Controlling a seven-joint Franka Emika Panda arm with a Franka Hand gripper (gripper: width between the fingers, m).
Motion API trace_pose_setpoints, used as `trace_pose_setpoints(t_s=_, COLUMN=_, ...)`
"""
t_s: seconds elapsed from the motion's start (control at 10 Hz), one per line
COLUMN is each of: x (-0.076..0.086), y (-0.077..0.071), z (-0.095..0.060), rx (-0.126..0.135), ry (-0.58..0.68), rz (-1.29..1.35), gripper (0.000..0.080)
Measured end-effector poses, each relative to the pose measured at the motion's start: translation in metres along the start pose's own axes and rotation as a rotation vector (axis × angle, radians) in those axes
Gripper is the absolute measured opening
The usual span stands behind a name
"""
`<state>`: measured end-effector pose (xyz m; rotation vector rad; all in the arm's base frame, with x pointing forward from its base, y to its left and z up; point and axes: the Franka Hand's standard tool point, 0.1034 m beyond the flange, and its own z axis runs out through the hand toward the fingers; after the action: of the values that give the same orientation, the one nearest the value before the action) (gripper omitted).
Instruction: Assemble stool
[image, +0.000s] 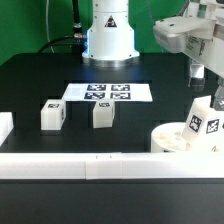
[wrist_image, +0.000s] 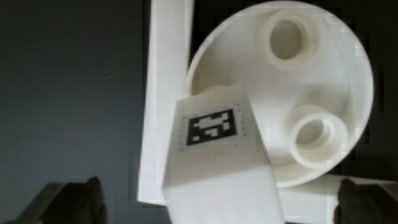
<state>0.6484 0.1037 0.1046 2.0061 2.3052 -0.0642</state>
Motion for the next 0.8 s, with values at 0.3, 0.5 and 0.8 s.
trace_pose_setpoints(t_s=0.3, x=0.007, y=0.0, z=0.008, rx=-0.003, ry=-0.027, rz=-0.245, gripper=0.0649)
trace_pose_setpoints(t_s=0.5, x=0.008, y=0.0, z=0.014, rx=0.004, ry=-0.041, rz=-0.344, gripper=0.0649)
trace_pose_setpoints(t_s=0.8, x=0.005, y=-0.001, z=0.017, rx=0.009, ry=-0.041, rz=-0.339, gripper=0.0536)
